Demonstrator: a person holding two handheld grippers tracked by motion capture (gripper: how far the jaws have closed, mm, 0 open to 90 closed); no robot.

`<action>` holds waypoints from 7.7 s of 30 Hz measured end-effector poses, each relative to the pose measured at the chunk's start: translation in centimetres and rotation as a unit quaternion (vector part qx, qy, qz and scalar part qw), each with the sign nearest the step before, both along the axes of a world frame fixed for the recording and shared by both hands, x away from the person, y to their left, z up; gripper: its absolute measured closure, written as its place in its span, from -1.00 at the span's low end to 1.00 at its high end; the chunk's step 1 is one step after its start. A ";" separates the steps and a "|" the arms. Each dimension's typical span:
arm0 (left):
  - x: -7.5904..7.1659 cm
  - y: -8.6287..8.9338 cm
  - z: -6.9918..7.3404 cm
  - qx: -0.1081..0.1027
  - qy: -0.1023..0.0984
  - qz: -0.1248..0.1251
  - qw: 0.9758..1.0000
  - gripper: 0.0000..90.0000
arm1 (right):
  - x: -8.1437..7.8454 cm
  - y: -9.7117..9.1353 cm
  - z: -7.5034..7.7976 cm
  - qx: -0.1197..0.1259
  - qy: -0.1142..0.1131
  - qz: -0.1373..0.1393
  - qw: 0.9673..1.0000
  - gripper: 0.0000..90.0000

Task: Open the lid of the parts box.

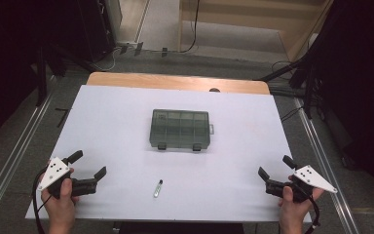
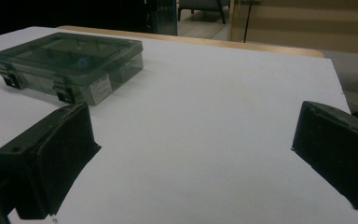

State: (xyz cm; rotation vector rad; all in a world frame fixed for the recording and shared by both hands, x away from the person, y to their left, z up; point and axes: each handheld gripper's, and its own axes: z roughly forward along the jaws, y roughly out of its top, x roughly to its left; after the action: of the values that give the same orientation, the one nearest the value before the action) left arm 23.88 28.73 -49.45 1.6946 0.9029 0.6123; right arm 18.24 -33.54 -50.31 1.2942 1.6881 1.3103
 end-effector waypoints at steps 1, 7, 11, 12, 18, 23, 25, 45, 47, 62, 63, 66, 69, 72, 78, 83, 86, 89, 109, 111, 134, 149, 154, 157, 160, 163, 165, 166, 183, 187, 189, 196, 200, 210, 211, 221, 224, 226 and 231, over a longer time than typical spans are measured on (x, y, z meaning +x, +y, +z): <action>0.0 -0.1 0.0 0.000 0.000 -0.001 1.000 -1.00 | 0.0 0.0 0.0 -0.001 0.000 0.001 1.000 -1.00; 0.3 -0.5 0.2 -0.025 0.006 -0.012 1.000 -1.00 | 0.2 0.3 0.1 -0.005 -0.001 0.002 1.000 -1.00; 0.3 -1.2 0.7 -0.029 0.003 -0.015 0.999 -1.00 | 0.3 0.3 0.5 -0.011 -0.003 0.001 1.000 -1.00; 0.3 -1.2 0.7 -0.029 0.003 -0.015 0.999 -1.00 | 0.4 0.2 0.6 -0.007 -0.004 0.000 1.000 -1.00; 0.4 -2.1 1.2 -0.022 0.002 -0.023 1.000 -1.00 | 0.7 0.3 1.3 0.003 -0.007 0.001 1.000 -1.00; 1.0 -3.6 1.8 -0.008 0.000 -0.028 1.000 -1.00 | 1.2 0.9 2.0 0.003 -0.009 0.006 1.000 -1.00; 1.1 -4.1 1.8 -0.006 0.000 -0.032 0.999 -1.00 | 1.5 1.2 2.3 0.003 -0.011 0.010 1.000 -1.00; 4.1 -7.7 2.4 -0.014 0.009 -0.062 0.998 -1.00 | 5.2 4.9 3.7 0.017 -0.013 0.041 0.999 -1.00; 4.3 -7.9 2.5 -0.014 0.009 -0.063 0.998 -1.00 | 5.3 5.1 3.8 0.016 -0.013 0.042 0.999 -1.00; 5.8 -11.3 1.4 0.008 0.032 -0.047 0.998 -0.84 | 7.7 7.8 4.3 0.048 -0.007 0.073 0.996 -0.54; 5.8 -11.3 1.4 0.008 0.032 -0.047 0.998 -0.78 | 7.8 7.9 4.3 0.049 -0.006 0.074 0.996 -0.50; 6.1 -11.5 1.3 -0.001 0.039 -0.037 0.999 -0.48 | 8.2 8.4 4.2 0.048 -0.003 0.080 0.996 -0.29; 6.5 -11.8 1.2 -0.016 0.072 -0.036 0.997 -0.10 | 8.6 8.9 3.9 0.053 -0.011 0.116 0.992 0.12; 6.7 -12.0 1.0 -0.014 0.076 -0.040 0.996 0.28 | 9.0 9.3 3.8 0.051 -0.003 0.127 0.991 0.27; 7.5 -12.0 1.0 -0.011 0.083 -0.044 0.996 0.90 | 10.5 10.3 2.9 0.022 0.037 0.141 0.989 0.88; 8.1 -11.8 0.8 -0.012 0.097 -0.037 0.995 1.00 | 11.2 11.1 2.4 -0.011 0.056 0.166 0.984 1.00; 8.5 -11.8 0.5 -0.003 0.104 -0.035 0.994 1.00 | 11.5 11.5 2.0 -0.030 0.061 0.173 0.983 1.00; 8.8 -11.9 0.1 0.004 0.112 -0.040 0.993 0.99 | 11.5 11.8 1.8 -0.041 0.066 0.177 0.981 1.00; 8.9 -12.4 -1.2 0.037 0.128 -0.045 0.990 1.00 | 12.4 12.0 -0.8 -0.075 0.135 0.162 0.975 1.00; 8.9 -12.4 -1.2 0.037 0.129 -0.044 0.990 0.99 | 12.5 12.0 -0.8 -0.074 0.137 0.162 0.975 1.00; 9.3 -12.5 -1.4 0.044 0.145 -0.055 0.987 0.99 | 12.5 12.5 -1.3 -0.092 0.146 0.161 0.972 1.00; 9.3 -12.5 -1.4 0.040 0.147 -0.066 0.986 0.99 | 12.4 12.6 -1.2 -0.095 0.144 0.163 0.971 1.00; 9.3 -12.5 -1.4 0.040 0.147 -0.066 0.986 0.99 | 12.3 12.6 -1.1 -0.093 0.143 0.164 0.972 1.00; 9.3 -12.5 -1.4 0.039 0.147 -0.066 0.986 0.99 | 12.3 12.6 -1.1 -0.091 0.142 0.164 0.972 1.00; 9.3 -12.4 -1.4 0.038 0.147 -0.067 0.986 0.99 | 12.3 12.6 -1.1 -0.090 0.141 0.164 0.972 1.00; 9.4 -12.4 -1.4 0.031 0.150 -0.071 0.986 0.99 | 12.3 12.6 -1.0 -0.086 0.140 0.165 0.972 1.00; 9.4 -12.3 -1.4 0.030 0.152 -0.072 0.985 0.99 | 12.2 12.6 -0.9 -0.087 0.139 0.166 0.972 1.00; 9.4 -12.3 -1.4 0.030 0.151 -0.072 0.985 0.99 | 12.2 12.5 -0.9 -0.085 0.137 0.167 0.973 1.00; 9.3 -12.4 -1.3 0.026 0.142 -0.074 0.987 0.99 | 12.1 12.5 -0.2 -0.075 0.125 0.169 0.975 1.00; 9.3 -12.3 -1.2 0.020 0.138 -0.074 0.987 0.99 | 12.0 12.4 -0.1 -0.072 0.119 0.167 0.976 1.00; 9.3 -12.3 -1.2 0.017 0.137 -0.075 0.988 0.99 | 12.0 12.5 0.0 -0.069 0.118 0.165 0.977 1.00; 9.3 -12.1 -0.9 0.007 0.126 -0.077 0.989 0.99 | 11.9 12.5 0.2 -0.065 0.111 0.168 0.977 1.00; 9.3 -12.1 -0.7 -0.004 0.121 -0.079 0.989 0.99 | 12.0 12.4 0.3 -0.062 0.106 0.168 0.978 1.00; 9.4 -12.1 -0.4 -0.018 0.110 -0.090 0.990 0.99 | 11.8 12.4 0.5 -0.052 0.101 0.166 0.980 1.00; 9.4 -12.1 -0.3 -0.016 0.108 -0.092 0.990 0.99 | 11.8 12.4 0.5 -0.049 0.100 0.166 0.980 1.00; 9.4 -12.2 0.0 -0.030 0.098 -0.090 0.991 0.99 | 11.7 12.7 0.7 -0.031 0.094 0.166 0.981 1.00; 9.4 -12.2 0.1 -0.038 0.096 -0.088 0.991 0.99 | 11.7 13.0 0.8 -0.038 0.088 0.165 0.982 1.00; 9.4 -12.3 0.3 -0.043 0.096 -0.087 0.991 0.99 | 11.6 13.0 1.0 -0.034 0.084 0.163 0.982 1.00; 9.5 -12.5 1.0 -0.047 0.089 -0.088 0.991 0.99 | 11.4 13.1 1.4 -0.025 0.068 0.146 0.987 1.00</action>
State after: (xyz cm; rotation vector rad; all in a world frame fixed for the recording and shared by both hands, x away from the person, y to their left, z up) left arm 33.35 16.22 -48.50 1.7400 0.8806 0.2983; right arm 29.68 -20.41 -48.86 1.1624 2.0552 1.3562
